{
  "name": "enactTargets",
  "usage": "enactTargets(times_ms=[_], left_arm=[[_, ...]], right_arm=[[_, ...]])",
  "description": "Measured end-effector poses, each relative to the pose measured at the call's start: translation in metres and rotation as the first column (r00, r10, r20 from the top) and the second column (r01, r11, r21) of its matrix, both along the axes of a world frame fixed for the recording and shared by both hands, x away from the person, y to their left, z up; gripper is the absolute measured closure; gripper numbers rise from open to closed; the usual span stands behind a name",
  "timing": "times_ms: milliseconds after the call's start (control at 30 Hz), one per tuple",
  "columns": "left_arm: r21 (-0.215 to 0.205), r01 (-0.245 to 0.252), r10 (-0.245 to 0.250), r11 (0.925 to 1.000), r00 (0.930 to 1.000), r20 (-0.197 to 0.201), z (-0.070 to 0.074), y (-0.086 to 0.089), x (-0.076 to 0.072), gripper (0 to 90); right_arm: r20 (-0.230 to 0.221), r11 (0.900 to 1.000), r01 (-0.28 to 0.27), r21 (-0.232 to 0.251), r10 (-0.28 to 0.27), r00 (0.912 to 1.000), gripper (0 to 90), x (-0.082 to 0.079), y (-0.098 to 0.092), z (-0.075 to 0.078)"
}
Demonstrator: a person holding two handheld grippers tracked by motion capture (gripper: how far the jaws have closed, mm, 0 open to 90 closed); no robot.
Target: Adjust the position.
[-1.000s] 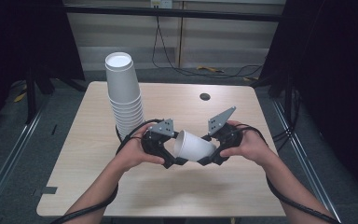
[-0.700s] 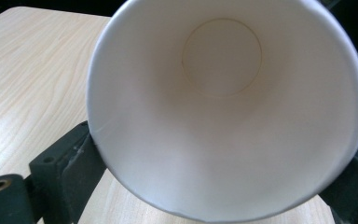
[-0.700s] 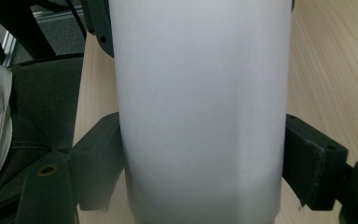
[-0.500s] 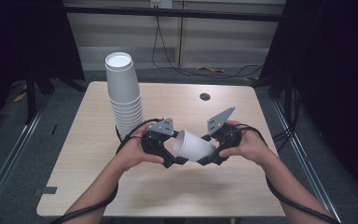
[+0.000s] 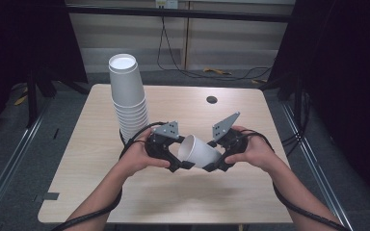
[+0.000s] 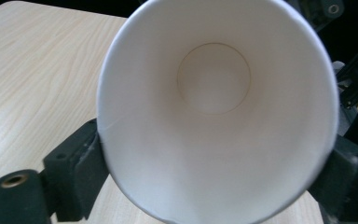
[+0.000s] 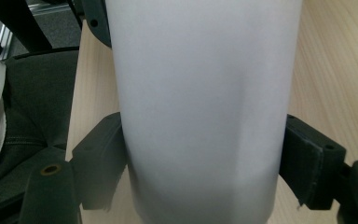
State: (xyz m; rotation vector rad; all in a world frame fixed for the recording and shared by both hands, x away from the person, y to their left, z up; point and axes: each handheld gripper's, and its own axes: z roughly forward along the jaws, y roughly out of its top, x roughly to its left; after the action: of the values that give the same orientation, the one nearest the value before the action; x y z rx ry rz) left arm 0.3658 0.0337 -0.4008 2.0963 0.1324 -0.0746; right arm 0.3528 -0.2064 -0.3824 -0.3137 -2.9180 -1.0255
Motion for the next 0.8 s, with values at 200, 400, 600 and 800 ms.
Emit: enactTargets(times_ms=[200, 400, 600, 800], left_arm=[[0.012, -0.006, 0.006, 0.9999, 1.0, 0.002, 0.003, 0.0, -0.001, 14.2], [0.055, -0.019, 0.019, 0.9983, 0.9998, -0.001, 0.006, 0.002, -0.002, 14.0], [0.092, -0.049, 0.051, 0.9945, 0.9986, -0.012, 0.009, 0.006, -0.001, 13.7], [0.185, -0.075, 0.074, 0.9799, 0.9972, 0.008, 0.012, 0.006, -0.003, 13.5]], right_arm=[[-0.003, 1.0, 0.01, 0.023, -0.01, 0.9999, 22.8, 0.0, -0.001, -0.004], [-0.008, 0.999, 0.041, 0.023, -0.041, 0.9991, 17.3, 0.0, -0.007, -0.01], [-0.008, 0.997, 0.066, 0.037, -0.066, 0.9978, 17.2, 0.0, -0.014, -0.014], [-0.003, 0.993, 0.104, 0.051, -0.104, 0.9945, 17.2, -0.002, -0.024, -0.019]])
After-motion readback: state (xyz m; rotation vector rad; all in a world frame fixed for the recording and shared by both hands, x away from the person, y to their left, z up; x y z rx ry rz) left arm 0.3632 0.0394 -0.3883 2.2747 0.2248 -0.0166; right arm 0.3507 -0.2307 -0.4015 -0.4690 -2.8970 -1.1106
